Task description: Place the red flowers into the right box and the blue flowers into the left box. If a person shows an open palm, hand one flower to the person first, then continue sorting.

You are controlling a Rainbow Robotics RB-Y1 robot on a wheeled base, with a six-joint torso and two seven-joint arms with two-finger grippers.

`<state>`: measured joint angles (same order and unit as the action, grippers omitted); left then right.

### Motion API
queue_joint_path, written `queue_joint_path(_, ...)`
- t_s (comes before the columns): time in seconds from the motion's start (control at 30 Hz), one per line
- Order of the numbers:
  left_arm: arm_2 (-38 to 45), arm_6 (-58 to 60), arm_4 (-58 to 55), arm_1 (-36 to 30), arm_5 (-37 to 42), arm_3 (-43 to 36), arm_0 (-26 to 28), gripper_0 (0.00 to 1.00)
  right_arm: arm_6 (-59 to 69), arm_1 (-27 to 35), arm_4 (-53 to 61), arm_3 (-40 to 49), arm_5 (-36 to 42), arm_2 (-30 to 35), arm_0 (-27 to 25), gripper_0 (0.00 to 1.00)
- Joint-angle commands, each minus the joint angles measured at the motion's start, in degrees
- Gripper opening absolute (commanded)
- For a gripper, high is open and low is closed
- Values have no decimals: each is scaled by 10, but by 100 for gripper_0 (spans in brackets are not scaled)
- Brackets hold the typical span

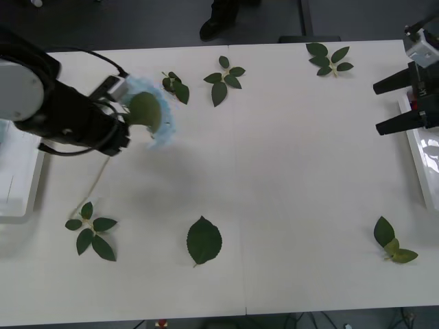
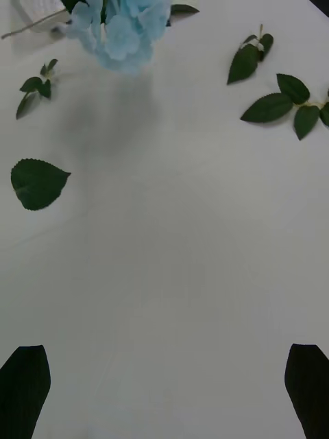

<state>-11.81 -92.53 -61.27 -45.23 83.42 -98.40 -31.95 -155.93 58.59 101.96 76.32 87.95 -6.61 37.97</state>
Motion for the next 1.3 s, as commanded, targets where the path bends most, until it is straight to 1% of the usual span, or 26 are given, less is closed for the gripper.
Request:
queue_joint_path(0.03, 107, 28, 8, -127, 116, -23, -22, 0, 9, -32, 4, 84, -27, 5, -30, 100)
queue_joint_path(0.13, 141, -28, 53, -171, 173, -13, -14, 0, 9, -44, -10, 121, -56, 2, -50, 100)
queue_joint_path(0.2, 166, -68, 102, -184, 193, -10, 1, 0, 9, -52, -19, 139, -67, -6, -55, 100)
queue_joint_path(0.27, 193, -121, 169, -192, 195, -10, 28, 0, 9, -59, -24, 158, -79, -21, -57, 100)
queue_joint_path(0.3, 193, -121, 169, -192, 195, -10, 28, 0, 9, -59, -24, 158, -79, -21, -57, 100)
queue_joint_path(0.33, 215, -157, 227, -193, 180, -8, 55, 0, 9, -60, -20, 172, -100, -36, -57, 100)
queue_joint_path(0.4, 229, -179, 266, -194, 156, -5, 77, 0, 9, -60, -18, 181, -118, -46, -57, 100)
queue_joint_path(0.47, 230, -199, 321, -193, 104, 9, 102, 0, 9, -61, -12, 185, -137, -59, -57, 100)
queue_joint_path(0.5, 230, -201, 328, -193, 97, 12, 106, 0, 9, -61, -11, 186, -139, -60, -57, 100)
queue_joint_path(0.53, 228, -208, 356, -193, 68, 32, 120, 0, 9, -62, -8, 186, -146, -67, -57, 100)
queue_joint_path(0.8, 215, -230, 374, -193, 8, 154, 153, 0, 9, -67, -8, 186, -147, -71, -57, 100)
queue_joint_path(0.97, 209, -271, 375, -193, -56, 196, 175, 0, 9, -67, -7, 186, -147, -70, -57, 100)
queue_joint_path(1.07, 194, -276, 379, -192, -78, 220, 175, 0, 9, -67, -8, 186, -147, -70, -57, 100)
queue_joint_path(1.2, 173, -281, 382, -193, -94, 229, 176, 1, 9, -67, -9, 186, -147, -70, -57, 100)
queue_joint_path(1.23, 147, -281, 401, -192, -107, 230, 176, 24, 9, -67, -9, 186, -147, -70, -57, 100)
queue_joint_path(1.27, 137, -282, 412, -192, -114, 230, 176, 45, 9, -67, -9, 186, -147, -70, -57, 100)
queue_joint_path(1.3, 130, -282, 418, -192, -120, 230, 175, 52, 9, -67, -9, 186, -147, -70, -57, 100)
